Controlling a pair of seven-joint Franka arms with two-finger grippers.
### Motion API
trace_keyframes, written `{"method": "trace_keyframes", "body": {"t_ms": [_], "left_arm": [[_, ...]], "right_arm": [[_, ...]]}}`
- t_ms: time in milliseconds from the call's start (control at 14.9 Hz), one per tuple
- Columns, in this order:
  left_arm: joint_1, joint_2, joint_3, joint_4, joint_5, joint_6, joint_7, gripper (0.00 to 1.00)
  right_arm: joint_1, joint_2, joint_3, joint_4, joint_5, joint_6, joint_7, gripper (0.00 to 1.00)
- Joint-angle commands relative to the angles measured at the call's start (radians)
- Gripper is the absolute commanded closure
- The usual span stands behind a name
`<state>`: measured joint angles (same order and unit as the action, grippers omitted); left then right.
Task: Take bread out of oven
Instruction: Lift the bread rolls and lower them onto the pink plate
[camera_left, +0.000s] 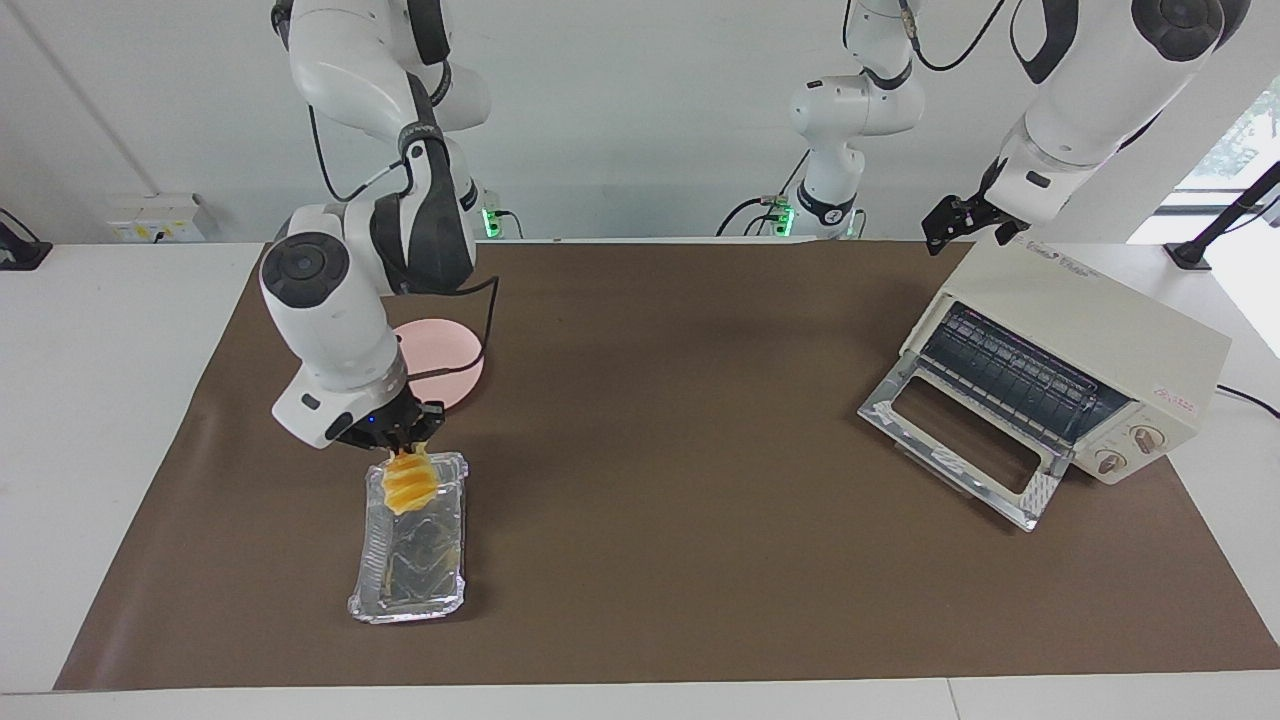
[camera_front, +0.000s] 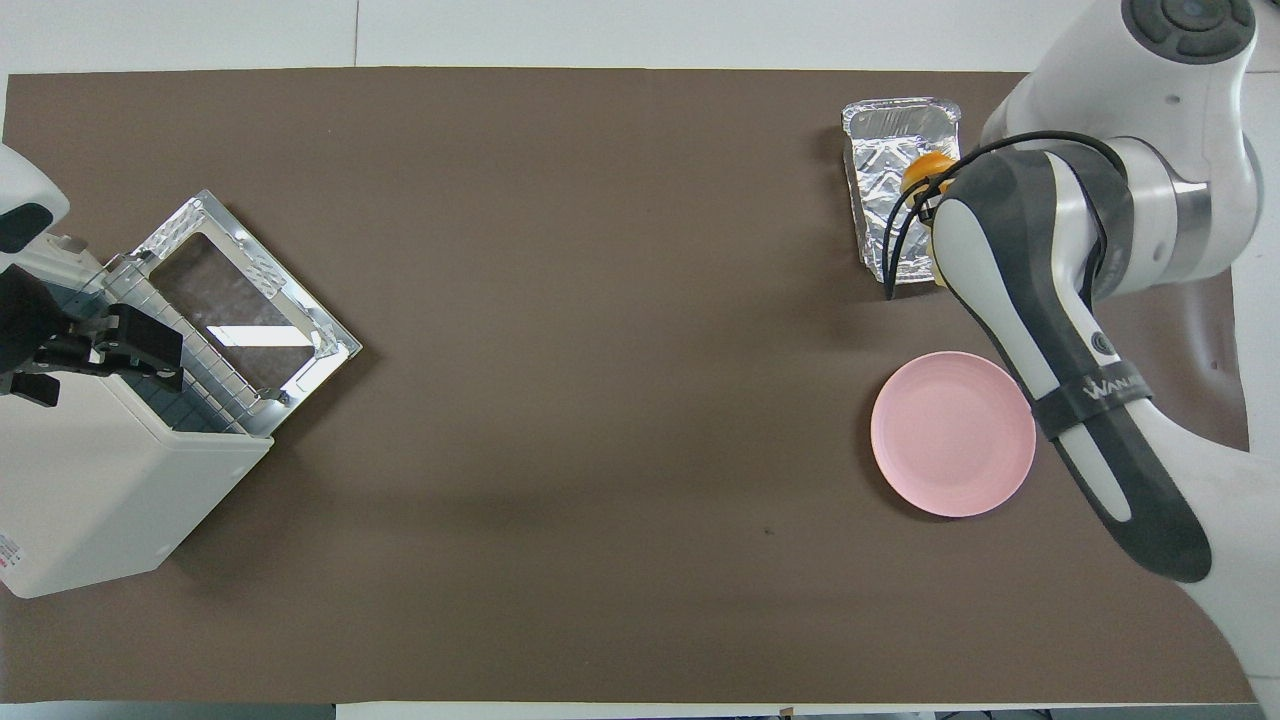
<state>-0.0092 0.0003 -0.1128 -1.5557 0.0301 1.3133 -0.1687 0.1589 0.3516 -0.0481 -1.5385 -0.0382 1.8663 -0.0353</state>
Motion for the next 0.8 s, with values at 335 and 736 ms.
{"method": "trace_keyframes", "body": {"t_ms": [335, 736], "left_arm": [[0.011, -0.029, -0.002, -0.032, -0.018, 0.02, 0.003, 0.0], [0.011, -0.029, -0.002, -0.032, -0.018, 0.02, 0.003, 0.0]], "right_arm": [[-0.025, -0.505, 0.011, -0.831, 0.023, 0.426, 0.011, 1.0], [-0.013, -0.479, 0.011, -1.028, 0.023, 0.717, 0.017, 1.0]]}}
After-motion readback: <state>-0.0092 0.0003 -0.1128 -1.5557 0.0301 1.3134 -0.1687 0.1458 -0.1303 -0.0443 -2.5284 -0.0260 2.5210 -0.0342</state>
